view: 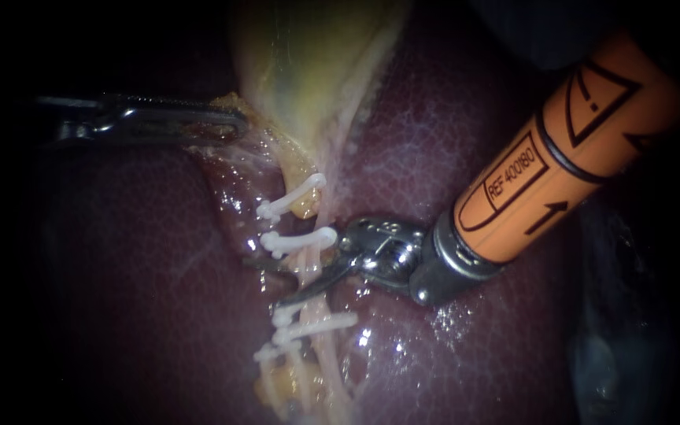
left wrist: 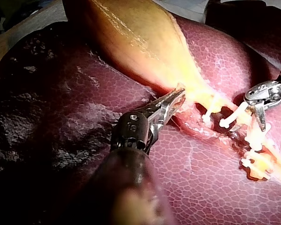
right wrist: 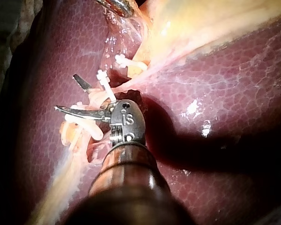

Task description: Go to the cutting position right tube

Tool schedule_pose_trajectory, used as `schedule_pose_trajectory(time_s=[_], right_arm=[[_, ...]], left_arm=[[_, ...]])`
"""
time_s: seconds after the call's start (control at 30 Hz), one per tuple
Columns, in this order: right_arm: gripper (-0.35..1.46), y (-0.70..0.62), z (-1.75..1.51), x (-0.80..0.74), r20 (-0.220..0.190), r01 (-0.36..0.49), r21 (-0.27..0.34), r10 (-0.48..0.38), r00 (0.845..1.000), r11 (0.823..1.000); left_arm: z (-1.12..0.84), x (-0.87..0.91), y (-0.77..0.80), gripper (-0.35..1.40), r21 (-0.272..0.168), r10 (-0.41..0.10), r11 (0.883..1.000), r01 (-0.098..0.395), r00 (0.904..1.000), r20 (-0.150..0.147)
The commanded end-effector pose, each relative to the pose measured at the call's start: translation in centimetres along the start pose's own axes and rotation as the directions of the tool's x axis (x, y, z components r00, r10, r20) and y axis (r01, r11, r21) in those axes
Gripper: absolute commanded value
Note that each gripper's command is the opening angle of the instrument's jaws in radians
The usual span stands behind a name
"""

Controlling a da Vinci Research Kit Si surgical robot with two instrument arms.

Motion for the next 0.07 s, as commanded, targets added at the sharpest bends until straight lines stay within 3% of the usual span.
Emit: schedule_pose_trajectory(time_s=[0.03,0.07], right_arm=[[1.05,0.0,0.0,0.0,0.0,0.0,-0.001,0.0,1.0,1.0],[1.07,0.0,0.0,0.0,-0.001,0.0,-0.004,0.0,1.0,1.0]], left_arm=[[0.0,0.0,0.0,-0.35,-0.001,0.0,1.0,0.0,1.0,0.0],[0.0,0.0,0.0,-0.35,-0.001,0.0,1.0,0.0,1.0,0.0]])
